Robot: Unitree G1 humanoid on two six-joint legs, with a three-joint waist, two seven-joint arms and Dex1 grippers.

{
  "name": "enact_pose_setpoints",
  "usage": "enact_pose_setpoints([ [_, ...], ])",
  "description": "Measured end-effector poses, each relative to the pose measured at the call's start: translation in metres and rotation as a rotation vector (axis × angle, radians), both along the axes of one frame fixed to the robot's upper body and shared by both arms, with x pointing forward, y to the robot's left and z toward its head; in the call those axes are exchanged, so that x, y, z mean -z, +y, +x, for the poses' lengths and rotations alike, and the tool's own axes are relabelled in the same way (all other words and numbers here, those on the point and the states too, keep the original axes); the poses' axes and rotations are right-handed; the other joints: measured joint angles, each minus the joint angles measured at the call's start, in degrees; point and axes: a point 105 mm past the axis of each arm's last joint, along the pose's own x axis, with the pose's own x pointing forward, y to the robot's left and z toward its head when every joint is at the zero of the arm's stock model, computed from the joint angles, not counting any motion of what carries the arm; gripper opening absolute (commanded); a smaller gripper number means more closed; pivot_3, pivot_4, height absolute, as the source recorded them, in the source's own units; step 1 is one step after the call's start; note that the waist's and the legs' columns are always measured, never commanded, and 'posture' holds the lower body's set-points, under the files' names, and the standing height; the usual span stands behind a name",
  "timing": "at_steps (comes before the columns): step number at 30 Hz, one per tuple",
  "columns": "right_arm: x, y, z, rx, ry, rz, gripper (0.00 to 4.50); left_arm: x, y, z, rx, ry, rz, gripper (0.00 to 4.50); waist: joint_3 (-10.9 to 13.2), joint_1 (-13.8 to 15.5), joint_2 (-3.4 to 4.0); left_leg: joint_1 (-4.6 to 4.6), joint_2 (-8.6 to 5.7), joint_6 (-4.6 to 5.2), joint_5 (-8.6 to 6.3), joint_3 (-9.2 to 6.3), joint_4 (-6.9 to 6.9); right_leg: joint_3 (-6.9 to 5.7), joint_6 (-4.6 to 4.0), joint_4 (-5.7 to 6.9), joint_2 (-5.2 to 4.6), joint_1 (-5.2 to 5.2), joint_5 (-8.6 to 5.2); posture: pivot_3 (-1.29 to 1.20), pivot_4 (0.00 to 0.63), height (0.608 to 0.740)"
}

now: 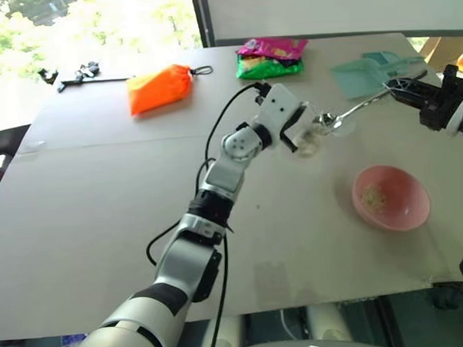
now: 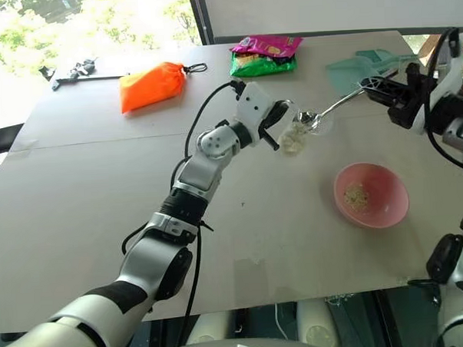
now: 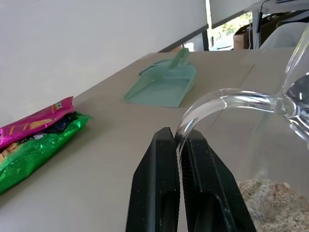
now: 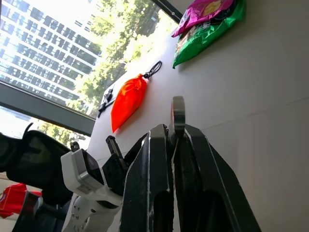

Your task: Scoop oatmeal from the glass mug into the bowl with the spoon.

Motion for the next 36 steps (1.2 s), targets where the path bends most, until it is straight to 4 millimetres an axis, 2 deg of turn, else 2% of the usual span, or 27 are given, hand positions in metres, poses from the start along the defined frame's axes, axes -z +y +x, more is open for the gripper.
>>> enact_pose_setpoints([
  [6, 0.0, -0.002, 0.0, 0.018, -0.003, 0.014, 0.0, 0.0, -0.001, -0.001, 0.004, -0.003, -0.001, 0.03, 0.0, 0.1, 0.01, -0.07, 0.0, 0.0, 0.0, -0.09, 0.03, -0.11, 0.0, 0.0, 0.01, -0.01, 0.0, 0.0, 0.15, 0.74],
  [16, 0.006, -0.017, -0.008, 0.049, 0.005, 0.011, 0.0, 0.004, 0.001, 0.001, 0.001, -0.003, 0.028, 0.03, 0.0, 0.2, 0.02, -0.19, 0.0, 0.0, 0.0, -0.23, 0.04, -0.3, 0.0, 0.01, -0.01, 0.0, 0.0, 0.0, 0.15, 0.74],
  [23, 0.004, -0.037, -0.02, 0.091, -0.015, 0.006, 0.0, 0.007, -0.01, 0.0, 0.025, -0.016, 0.066, 0.03, 0.0, 0.2, 0.02, -0.19, -0.01, 0.01, 0.0, -0.23, 0.04, -0.32, 0.0, 0.01, -0.02, 0.0, 0.0, 0.0, 0.15, 0.74],
  [36, 0.013, -0.06, -0.038, 0.148, -0.029, 0.032, 0.0, 0.007, -0.036, -0.004, 0.09, -0.043, 0.096, 0.03, 0.0, 0.3, 0.03, -0.18, -0.01, 0.02, 0.0, -0.19, 0.05, -0.29, 0.0, 0.01, -0.02, 0.01, 0.0, 0.0, 0.15, 0.74],
])
